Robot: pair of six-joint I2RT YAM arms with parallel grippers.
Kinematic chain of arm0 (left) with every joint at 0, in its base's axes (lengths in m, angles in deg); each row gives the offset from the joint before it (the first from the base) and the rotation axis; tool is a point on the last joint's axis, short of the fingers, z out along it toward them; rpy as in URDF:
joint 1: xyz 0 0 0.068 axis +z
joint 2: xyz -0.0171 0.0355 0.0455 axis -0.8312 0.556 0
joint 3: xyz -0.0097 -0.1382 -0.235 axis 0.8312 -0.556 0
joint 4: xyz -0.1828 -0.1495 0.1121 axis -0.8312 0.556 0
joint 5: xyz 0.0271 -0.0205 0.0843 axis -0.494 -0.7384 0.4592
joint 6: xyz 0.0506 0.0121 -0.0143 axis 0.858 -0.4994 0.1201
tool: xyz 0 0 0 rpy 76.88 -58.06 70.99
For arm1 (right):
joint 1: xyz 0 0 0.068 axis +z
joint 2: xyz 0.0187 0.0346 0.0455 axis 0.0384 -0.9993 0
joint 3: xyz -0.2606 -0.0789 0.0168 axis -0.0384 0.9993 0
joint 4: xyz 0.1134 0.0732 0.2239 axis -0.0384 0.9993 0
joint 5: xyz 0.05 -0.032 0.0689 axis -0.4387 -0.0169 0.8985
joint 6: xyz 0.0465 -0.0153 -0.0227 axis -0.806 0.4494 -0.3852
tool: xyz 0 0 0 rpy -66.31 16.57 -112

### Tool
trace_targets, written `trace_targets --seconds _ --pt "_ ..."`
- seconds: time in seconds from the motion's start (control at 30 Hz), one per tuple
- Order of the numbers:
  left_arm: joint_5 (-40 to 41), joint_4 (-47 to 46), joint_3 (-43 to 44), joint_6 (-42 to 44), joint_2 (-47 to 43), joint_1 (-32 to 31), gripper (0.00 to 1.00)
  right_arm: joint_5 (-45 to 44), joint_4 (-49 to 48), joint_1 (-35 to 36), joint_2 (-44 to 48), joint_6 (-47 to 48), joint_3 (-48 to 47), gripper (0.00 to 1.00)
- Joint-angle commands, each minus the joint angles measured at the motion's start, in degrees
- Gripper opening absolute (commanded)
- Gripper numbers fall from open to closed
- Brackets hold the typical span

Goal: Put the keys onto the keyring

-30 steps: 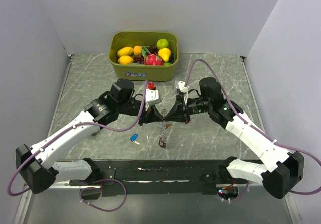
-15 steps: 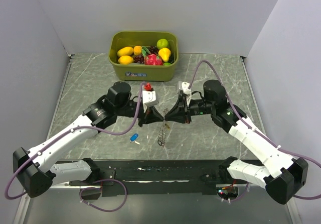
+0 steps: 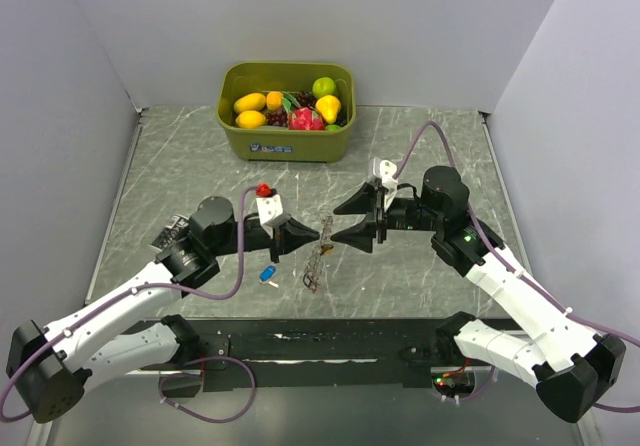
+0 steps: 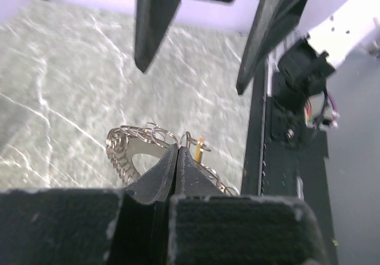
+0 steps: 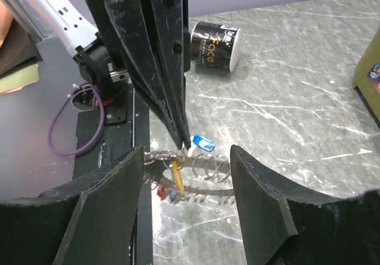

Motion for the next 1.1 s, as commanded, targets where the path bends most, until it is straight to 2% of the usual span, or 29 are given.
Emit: trace_targets --seconds 0.0,0.2,0.33,0.43,0.7,0.83,0.93,1.03,1.07 --pt "3.8 -18.0 -2.9 -5.1 -3.5 -0.2 0.01 2.7 -2.8 -0.5 0.9 0.1 1.3 0.68" --pt "5.6 -26.4 -6.2 -8.3 -5.1 -0.2 0.01 4.4 -3.7 -0.5 1.7 0.5 3.1 0.7" --pt "4.8 -28.2 -6.4 -8.3 -5.6 -0.1 0.01 5.1 -3.7 -0.5 0.9 0.6 3.3 0.69" --pt "4.3 -27.7 -5.8 -7.9 -5.3 -0.2 0.01 5.6 -4.9 -0.4 0.6 0.1 3.6 0.65" --pt "3.3 -27.7 -5.5 -8.6 -4.4 -0.2 0.01 7.5 -8.8 -0.4 -0.2 -2.8 4.3 0.46" --pt "3.4 -27.4 -5.2 -8.4 -4.4 -0.2 0.01 8.4 -10.0 -0.3 -1.2 -3.7 4.4 0.42" --pt "3.5 -26.8 -4.6 -8.1 -4.4 -0.2 0.01 8.7 -10.0 -0.3 -1.6 -3.8 4.3 0.35" --pt "3.7 -26.7 -4.5 -7.9 -4.4 -0.2 0.01 8.8 -9.9 -0.3 -1.8 -3.8 4.3 0.22" --pt "3.8 -26.7 -4.5 -7.8 -4.5 -0.2 0.01 8.8 -10.0 -0.3 -1.6 -3.9 4.4 0.12"
